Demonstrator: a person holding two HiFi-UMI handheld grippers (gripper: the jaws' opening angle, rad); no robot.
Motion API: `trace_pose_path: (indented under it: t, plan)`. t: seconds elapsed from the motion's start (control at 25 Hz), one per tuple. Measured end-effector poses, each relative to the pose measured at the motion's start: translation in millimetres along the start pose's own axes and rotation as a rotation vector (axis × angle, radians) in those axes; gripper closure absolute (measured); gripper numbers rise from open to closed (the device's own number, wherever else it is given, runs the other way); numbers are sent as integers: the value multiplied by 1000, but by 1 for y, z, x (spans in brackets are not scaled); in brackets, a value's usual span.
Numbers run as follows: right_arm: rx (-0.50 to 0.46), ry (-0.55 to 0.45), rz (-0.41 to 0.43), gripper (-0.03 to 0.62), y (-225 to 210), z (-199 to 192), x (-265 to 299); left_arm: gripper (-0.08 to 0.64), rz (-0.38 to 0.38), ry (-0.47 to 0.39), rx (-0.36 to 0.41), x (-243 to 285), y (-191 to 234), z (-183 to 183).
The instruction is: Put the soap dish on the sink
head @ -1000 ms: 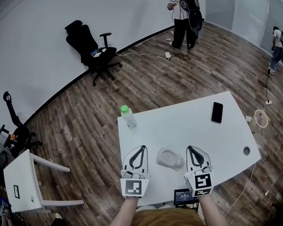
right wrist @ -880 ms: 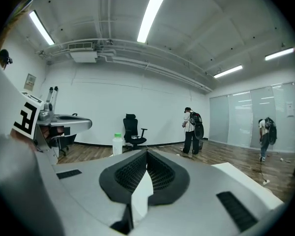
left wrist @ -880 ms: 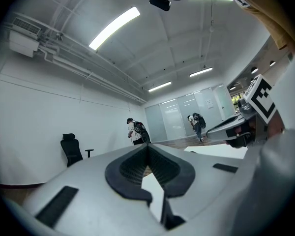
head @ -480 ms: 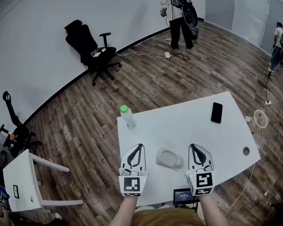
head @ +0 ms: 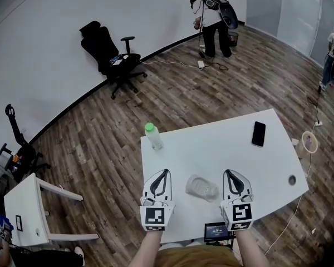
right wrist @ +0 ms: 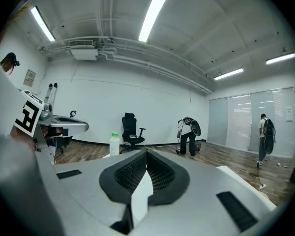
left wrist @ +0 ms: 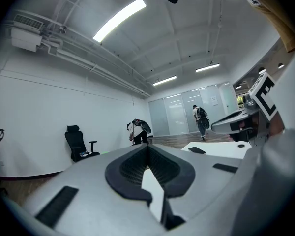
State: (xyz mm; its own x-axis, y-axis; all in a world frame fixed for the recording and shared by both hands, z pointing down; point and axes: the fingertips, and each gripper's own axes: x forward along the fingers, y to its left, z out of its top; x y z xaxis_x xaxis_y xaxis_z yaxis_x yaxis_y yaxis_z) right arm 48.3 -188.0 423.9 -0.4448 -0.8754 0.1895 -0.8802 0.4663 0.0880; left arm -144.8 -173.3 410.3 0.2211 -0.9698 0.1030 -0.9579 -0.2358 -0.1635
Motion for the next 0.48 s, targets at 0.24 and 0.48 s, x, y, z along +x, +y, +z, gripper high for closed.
trace_pose_path:
  t: [0.24, 0.48]
  plan:
    - [5, 3, 4, 583, 0, -1, 0, 554, 1, 11, -4, -1, 1, -3]
    - [2, 6, 5, 583, 0, 2, -2, 554, 2, 24, -20, -2, 1, -4]
